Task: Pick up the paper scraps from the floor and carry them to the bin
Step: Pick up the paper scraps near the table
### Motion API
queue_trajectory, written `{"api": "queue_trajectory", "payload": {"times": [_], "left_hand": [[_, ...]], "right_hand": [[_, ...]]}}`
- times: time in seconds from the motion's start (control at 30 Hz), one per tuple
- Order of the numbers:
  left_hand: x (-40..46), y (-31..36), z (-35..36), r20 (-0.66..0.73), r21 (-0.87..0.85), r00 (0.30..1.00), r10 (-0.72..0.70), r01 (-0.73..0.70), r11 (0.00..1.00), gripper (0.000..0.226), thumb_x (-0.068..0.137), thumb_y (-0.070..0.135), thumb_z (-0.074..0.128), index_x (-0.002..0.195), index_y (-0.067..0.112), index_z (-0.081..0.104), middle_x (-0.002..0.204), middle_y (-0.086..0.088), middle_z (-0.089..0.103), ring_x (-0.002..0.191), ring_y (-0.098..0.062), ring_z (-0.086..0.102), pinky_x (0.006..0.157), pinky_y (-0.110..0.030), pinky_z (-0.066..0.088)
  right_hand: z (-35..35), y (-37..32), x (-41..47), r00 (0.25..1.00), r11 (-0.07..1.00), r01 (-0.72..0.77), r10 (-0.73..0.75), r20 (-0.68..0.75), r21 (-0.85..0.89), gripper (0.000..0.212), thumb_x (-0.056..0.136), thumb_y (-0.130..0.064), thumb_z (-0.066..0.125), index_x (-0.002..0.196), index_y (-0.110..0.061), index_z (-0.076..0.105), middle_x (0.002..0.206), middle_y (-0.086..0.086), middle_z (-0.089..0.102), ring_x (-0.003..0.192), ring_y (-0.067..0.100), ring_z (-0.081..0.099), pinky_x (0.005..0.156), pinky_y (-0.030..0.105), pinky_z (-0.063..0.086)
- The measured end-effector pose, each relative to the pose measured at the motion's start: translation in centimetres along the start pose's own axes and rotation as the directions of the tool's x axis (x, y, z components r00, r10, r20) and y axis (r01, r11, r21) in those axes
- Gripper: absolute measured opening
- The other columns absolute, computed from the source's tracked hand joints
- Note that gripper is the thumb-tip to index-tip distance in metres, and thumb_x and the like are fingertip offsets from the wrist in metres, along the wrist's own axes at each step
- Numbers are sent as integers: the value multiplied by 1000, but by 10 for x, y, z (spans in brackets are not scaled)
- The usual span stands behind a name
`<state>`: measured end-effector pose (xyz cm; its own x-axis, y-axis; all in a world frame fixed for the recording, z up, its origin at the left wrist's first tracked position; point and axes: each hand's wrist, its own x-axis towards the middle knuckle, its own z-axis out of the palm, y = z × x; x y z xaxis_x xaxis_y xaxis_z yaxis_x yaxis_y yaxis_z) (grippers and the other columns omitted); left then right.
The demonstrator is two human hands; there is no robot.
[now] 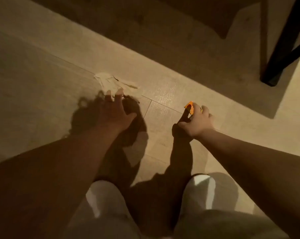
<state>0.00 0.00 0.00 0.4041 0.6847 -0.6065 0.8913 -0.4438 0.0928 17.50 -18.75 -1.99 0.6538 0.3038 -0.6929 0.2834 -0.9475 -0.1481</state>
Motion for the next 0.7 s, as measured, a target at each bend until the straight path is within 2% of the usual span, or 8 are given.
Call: {"api": "queue_trajectory", "payload": {"times": [0.13, 0.2, 0.3, 0.37, 0.43, 0.5, 0.6, 0.7], "left_hand": [[45, 3, 29, -137, -119, 990, -41, 25, 993, 95, 79, 62, 63, 155, 40, 9, 167, -8, -1, 146, -44, 21, 116, -57, 22], [62, 4, 37, -153, -130, 987, -58, 38, 991, 85, 81, 59, 61, 152, 43, 17, 167, -3, 0, 143, -44, 23, 112, -59, 27], [64, 3, 41, -269, -123, 963, 2, -37, 992, 47, 86, 41, 65, 129, 26, 53, 154, -11, 32, 131, -39, 38, 100, -48, 39], [49, 5, 42, -332, -90, 941, 70, -106, 990, 27, 90, 33, 62, 110, 16, 64, 133, -14, 50, 114, -35, 51, 88, -38, 44], [31, 5, 48, -251, -113, 960, 120, -152, 982, 30, 93, 33, 58, 113, 12, 65, 120, -16, 59, 107, -33, 58, 86, -37, 47], [13, 4, 54, -47, -256, 990, 135, -142, 956, 34, 93, 27, 58, 123, 12, 61, 119, -15, 64, 111, -33, 61, 93, -37, 47], [-12, 1, 59, 195, -319, 979, 54, 12, 948, 34, 92, 25, 59, 121, 8, 63, 120, -14, 66, 111, -32, 61, 87, -31, 44], [-36, -2, 50, 271, -426, 961, -59, 174, 888, 36, 92, 27, 60, 120, 5, 64, 120, -15, 66, 112, -32, 61, 87, -30, 43]], "right_hand": [[18, 2, 26, 993, 999, -9, 4, -116, -38, 98, 73, -49, 76, 148, -44, 13, 163, -2, 3, 145, 35, 15, 95, 61, 41], [20, 4, 34, 986, 996, 16, -31, -164, -91, 91, 75, -53, 74, 148, -43, 20, 163, 0, 8, 145, 35, 16, 98, 60, 37], [22, 12, 31, 939, 986, 167, -167, -301, -26, 53, 85, -35, 71, 132, -23, 49, 144, 10, 36, 128, 37, 39, 96, 47, 42], [26, 11, 25, 940, 980, 184, -151, -307, 82, 36, 89, -21, 66, 122, -14, 53, 131, 13, 43, 118, 36, 45, 94, 41, 44], [30, 5, 19, 967, 984, 132, -100, -234, 124, 34, 89, -14, 63, 120, -10, 50, 124, 15, 47, 113, 36, 50, 94, 44, 48], [31, -3, 12, 990, 990, 75, -60, -128, 116, 37, 86, -12, 64, 119, -8, 48, 118, 16, 52, 105, 36, 57, 90, 47, 52], [26, -12, 1, 1000, 996, -24, 22, 20, 89, 39, 86, -11, 65, 118, -7, 44, 104, 16, 57, 92, 35, 62, 79, 47, 58], [11, -17, -16, 992, 991, -75, 62, 114, 114, 26, 87, -15, 63, 107, 1, 60, 86, 12, 63, 82, 31, 68, 72, 42, 60]]}}
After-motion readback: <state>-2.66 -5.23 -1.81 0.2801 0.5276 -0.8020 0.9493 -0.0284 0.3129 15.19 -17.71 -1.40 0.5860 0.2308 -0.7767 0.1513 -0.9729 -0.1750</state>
